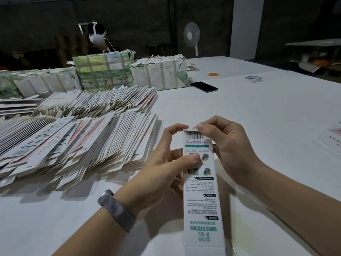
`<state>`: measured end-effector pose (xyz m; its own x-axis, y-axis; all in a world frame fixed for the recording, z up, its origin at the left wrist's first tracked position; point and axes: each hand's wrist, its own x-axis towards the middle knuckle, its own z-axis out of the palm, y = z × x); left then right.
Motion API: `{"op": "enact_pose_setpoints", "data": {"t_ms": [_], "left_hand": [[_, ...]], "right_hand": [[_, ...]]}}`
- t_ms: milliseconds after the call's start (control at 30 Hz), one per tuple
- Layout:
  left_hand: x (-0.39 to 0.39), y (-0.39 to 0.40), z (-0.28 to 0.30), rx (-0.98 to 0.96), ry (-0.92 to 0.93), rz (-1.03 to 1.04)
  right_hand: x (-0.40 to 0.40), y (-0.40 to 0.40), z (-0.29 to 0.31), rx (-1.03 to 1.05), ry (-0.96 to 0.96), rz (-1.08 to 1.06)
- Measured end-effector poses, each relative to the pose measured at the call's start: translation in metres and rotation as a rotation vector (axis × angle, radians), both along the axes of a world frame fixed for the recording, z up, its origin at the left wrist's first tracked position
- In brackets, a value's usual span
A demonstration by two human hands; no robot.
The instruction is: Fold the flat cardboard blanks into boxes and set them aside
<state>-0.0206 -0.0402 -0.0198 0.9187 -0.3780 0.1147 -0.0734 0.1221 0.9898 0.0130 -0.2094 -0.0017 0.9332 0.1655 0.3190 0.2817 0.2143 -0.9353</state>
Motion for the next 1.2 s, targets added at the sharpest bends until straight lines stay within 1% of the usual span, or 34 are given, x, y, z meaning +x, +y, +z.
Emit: {"op": "enact_pose_setpoints", "data": {"t_ms": [133, 267, 467, 533, 667, 933, 1200], "left_hand": [[-0.0006, -0.0030, 0.0007, 0.036, -0.030, 0.030], [-0.0013, -0.0017, 0.0012, 0.053, -0.023, 0.000], [-0.0023, -0.0025, 0.0020, 0.074, -0.042, 0.001], [-0.0024, -0.0029, 0.0021, 0.064, -0.046, 0.004], [-0.0010, -0.0024, 0.0023, 0.046, -0.045, 0.021], [-0.0007, -0.0025, 0.0011, 0.049, -0.029, 0.017], [-0.0007, -0.0019, 0.0005, 0.046, -0.017, 0.017]], "right_hand": [[0.0022, 0.0008, -0.0019, -0.013, 0.035, -0.019], [0.0029, 0.0020, -0.0029, 0.016, 0.098, -0.027], [0.0031, -0.0012, -0.0002, -0.001, 0.073, -0.032], [0.0026, -0.0009, -0.0009, -0.002, 0.122, -0.013], [0.0003, 0.0037, -0.0038, -0.085, 0.199, 0.064], [0.0022, 0.0039, -0.0032, -0.143, 0.127, -0.009], [0.0008, 0.0046, -0.0025, -0.145, 0.149, -0.043]]}}
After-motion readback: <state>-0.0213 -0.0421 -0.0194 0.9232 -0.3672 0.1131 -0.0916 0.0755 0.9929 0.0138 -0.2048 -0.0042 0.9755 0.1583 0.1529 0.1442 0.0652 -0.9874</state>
